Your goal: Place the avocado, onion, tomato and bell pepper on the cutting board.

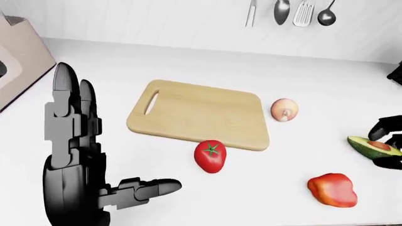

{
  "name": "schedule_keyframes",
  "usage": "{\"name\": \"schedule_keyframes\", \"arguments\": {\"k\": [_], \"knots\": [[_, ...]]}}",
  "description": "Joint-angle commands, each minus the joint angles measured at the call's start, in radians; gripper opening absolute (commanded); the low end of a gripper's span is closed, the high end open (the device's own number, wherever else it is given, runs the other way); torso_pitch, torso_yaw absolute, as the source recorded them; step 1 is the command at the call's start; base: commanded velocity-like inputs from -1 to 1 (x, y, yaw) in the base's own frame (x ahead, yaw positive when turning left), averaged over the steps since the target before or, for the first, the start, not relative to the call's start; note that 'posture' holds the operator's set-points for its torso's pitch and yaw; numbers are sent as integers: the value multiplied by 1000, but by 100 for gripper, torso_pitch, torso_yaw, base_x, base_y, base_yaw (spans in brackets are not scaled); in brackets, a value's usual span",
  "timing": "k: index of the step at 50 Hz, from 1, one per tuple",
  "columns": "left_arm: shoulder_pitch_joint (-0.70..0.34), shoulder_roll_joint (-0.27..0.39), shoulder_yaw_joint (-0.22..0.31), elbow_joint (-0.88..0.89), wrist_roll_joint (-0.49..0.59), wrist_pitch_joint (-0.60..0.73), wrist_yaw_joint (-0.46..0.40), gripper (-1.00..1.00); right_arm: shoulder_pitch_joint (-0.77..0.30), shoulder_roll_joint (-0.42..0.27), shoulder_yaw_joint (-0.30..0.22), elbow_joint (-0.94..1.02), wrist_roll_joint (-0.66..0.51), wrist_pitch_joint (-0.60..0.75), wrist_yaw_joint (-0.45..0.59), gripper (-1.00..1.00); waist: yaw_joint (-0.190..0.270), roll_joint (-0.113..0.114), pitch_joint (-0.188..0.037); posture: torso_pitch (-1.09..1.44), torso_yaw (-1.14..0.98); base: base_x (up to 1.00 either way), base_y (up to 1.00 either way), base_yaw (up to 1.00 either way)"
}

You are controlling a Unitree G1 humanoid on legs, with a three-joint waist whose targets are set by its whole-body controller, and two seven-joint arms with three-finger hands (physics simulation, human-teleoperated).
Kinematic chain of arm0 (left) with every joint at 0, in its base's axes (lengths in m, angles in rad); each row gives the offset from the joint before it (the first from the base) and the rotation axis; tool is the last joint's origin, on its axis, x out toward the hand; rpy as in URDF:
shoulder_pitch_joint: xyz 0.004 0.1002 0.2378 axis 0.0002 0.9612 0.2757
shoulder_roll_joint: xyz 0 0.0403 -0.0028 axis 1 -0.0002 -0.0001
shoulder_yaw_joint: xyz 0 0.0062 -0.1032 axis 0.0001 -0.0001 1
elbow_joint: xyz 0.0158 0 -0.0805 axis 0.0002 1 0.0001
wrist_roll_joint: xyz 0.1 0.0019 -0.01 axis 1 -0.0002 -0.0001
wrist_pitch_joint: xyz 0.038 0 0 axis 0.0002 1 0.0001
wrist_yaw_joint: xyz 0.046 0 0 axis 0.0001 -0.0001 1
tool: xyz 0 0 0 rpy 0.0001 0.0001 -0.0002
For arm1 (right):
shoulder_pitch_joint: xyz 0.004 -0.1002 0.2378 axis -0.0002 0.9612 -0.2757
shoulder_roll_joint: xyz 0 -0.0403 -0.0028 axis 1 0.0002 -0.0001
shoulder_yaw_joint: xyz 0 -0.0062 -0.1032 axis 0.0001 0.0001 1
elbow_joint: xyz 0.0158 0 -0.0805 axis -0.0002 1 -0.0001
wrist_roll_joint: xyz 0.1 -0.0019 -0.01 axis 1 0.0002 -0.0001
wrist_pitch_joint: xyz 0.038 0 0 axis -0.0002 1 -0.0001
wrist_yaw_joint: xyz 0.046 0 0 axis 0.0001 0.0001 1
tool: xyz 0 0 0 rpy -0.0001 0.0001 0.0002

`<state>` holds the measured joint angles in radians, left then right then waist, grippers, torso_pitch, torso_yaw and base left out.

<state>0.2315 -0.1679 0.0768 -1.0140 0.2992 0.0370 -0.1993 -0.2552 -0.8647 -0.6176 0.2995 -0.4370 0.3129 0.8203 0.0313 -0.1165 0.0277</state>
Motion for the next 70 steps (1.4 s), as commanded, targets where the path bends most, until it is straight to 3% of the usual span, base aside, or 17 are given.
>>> {"name": "schedule_keyframes", "arguments": {"k": [1, 9, 14, 21, 24, 28, 33, 38, 48, 55, 70], "knots": [[-7, -3, -10, -33, -1, -25, 2, 100, 9, -10, 2, 0, -4, 2, 39, -100, -2, 3, -7, 0, 0, 0, 0, 0], [-11, -8, -10, -33, 3, -22, 0, 100, -44, -40, -7, -43, 18, 9, 4, -100, 2, 3, -6, 0, 0, 0, 0, 0], [-20, -5, -3, -33, 0, -16, -1, 100, -167, -144, -6, -85, 80, 67, -94, -100, 3, 17, -3, 0, 0, 0, 0, 0], [-16, -2, -8, -33, 0, -15, 1, 100, -330, -233, 117, -69, 129, 123, -106, -100, 1, 29, 4, 0, 0, 0, 0, 0], [-20, 1, -4, -33, -1, -12, 4, 100, -482, -271, 218, 3, 124, 122, -96, -100, -2, 27, 4, 0, 0, 0, 0, 0], [-17, 2, -3, -33, -6, -15, 5, 100, -677, -272, 325, 97, 65, 97, -65, -100, -5, 30, 5, 0, 0, 0, 0, 0], [-14, 2, -5, -33, -6, -17, 6, 100, -957, -218, 428, 272, -72, 19, -28, -100, -5, 40, 8, 0, 0, 0, 0, 0], [-9, 1, -7, -33, -4, -22, 7, 100, -1196, -137, 476, 464, -208, -70, -29, -100, -7, 54, 12, 0, 0, 0, 0, 0], [-9, -3, -8, -33, 0, -22, 4, 100, -1478, 16, 522, 788, -348, -190, -125, -100, -10, 75, 15, 0, 0, 0, 0, 0], [-14, -3, -1, -33, -4, -20, 3, 100, -1563, 135, 546, 933, -399, -232, -180, -100, -15, 88, 14, 0, 0, 0, 0, 0], [-34, 17, 25, -33, -21, 2, 13, 100, -1578, 342, 556, 1025, -426, -253, -221, -100, -15, 99, 5, 0, 0, 0, 0, 0]]}}
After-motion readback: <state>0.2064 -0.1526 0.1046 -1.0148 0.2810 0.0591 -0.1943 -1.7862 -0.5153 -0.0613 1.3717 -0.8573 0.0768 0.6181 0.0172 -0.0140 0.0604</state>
